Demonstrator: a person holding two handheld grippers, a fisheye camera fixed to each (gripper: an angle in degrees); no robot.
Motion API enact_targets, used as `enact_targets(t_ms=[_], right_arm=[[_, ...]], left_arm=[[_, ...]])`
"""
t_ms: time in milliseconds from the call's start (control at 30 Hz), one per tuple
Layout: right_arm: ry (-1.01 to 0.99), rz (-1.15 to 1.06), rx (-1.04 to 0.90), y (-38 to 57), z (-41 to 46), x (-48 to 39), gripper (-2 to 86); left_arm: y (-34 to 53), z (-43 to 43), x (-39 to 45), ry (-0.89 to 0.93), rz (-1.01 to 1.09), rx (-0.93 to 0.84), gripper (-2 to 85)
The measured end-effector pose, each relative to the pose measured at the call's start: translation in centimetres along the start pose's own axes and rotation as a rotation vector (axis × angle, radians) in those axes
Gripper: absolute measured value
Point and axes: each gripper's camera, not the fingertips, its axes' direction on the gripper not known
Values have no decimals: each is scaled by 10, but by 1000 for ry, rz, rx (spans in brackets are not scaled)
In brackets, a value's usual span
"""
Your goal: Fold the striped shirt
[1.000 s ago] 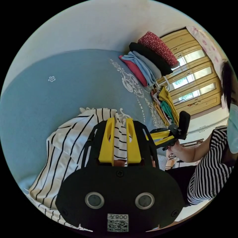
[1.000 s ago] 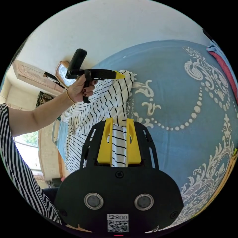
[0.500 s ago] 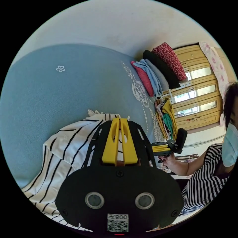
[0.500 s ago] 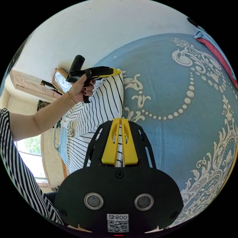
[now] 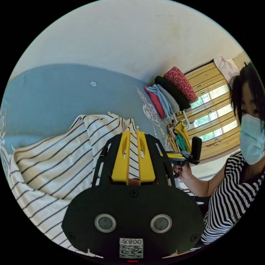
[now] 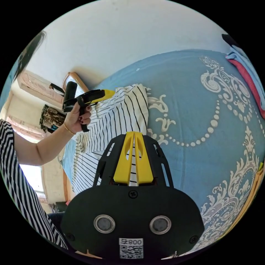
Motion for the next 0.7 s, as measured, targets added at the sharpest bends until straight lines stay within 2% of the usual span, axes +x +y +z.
enact_targets(t_ms=[100, 200, 400, 500, 633, 700], right_arm=[[52, 15, -120, -6, 24, 3, 1], [58, 37, -89, -12, 19, -1, 1], [123, -138, -15, -61, 20, -34, 1], [202, -224, -18, -102, 41, -42, 0], [285, -232, -131, -139, 85, -30, 0], [197, -184, -121, -146, 84, -21, 0]], left_arm=[[35, 5, -6, -26, -29, -50, 30], [64, 20, -21, -64, -78, -135, 24], [91, 21, -34, -22, -54, -83, 17], [102, 31, -41, 18, -31, -99, 14], [122, 45, -50, -38, 6, -155, 8], [134, 48, -57, -45, -1, -173, 6]])
